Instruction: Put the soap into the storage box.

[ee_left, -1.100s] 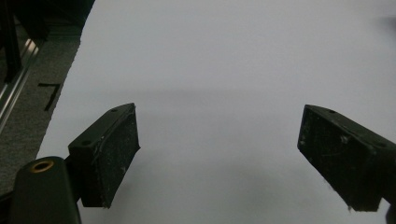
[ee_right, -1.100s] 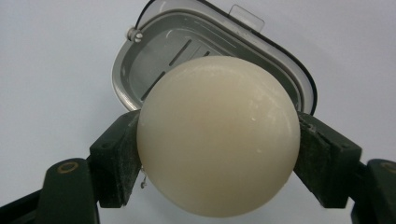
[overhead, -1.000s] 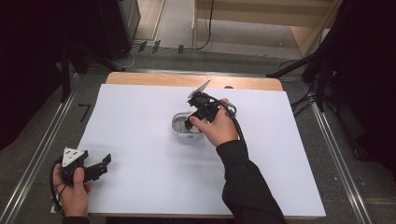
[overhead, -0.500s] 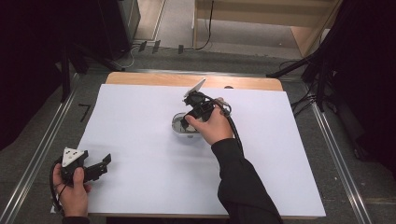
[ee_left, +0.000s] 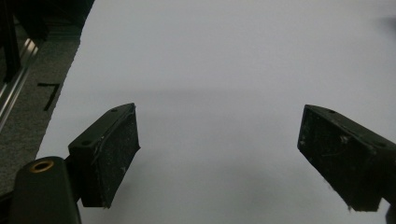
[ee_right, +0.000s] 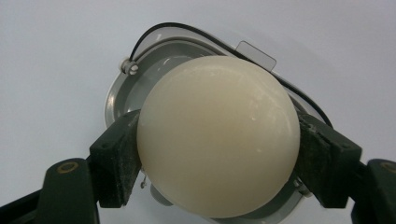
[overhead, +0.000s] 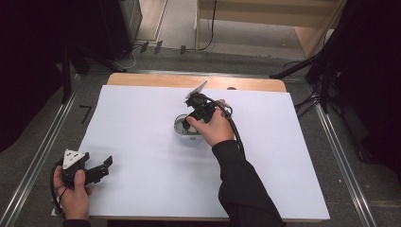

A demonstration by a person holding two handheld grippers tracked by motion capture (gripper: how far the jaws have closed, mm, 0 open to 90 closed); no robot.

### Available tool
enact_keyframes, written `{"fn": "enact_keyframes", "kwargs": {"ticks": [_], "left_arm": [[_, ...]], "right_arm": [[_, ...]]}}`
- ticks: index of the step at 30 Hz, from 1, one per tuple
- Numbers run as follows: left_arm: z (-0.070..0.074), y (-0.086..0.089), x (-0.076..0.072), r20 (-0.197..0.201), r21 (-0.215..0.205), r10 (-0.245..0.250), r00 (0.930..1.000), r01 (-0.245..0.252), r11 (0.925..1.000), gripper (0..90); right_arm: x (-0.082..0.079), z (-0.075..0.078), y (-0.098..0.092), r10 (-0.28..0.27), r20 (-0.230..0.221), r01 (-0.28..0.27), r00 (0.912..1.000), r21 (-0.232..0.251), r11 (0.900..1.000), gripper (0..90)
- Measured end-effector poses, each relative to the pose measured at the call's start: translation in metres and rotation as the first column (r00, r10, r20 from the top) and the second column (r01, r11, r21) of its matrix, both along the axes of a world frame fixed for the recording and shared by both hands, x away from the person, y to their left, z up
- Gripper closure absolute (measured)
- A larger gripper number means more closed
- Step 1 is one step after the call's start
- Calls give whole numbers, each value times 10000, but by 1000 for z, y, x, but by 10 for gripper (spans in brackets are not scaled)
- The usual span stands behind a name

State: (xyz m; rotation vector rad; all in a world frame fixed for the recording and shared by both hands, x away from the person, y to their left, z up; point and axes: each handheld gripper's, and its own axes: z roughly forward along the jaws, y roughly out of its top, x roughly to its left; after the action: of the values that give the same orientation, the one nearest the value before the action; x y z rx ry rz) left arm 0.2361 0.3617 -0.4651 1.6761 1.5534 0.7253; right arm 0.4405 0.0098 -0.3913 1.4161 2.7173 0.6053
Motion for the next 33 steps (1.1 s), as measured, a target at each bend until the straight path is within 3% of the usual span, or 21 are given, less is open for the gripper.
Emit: {"fn": "enact_keyframes", "kwargs": {"ticks": [33], "left_arm": [[0,0,0,0,-1,10,10000,-10,10000,136]], "right_arm": [[3,-12,-2,-102,-429,103,9990,21,9999,251]]}}
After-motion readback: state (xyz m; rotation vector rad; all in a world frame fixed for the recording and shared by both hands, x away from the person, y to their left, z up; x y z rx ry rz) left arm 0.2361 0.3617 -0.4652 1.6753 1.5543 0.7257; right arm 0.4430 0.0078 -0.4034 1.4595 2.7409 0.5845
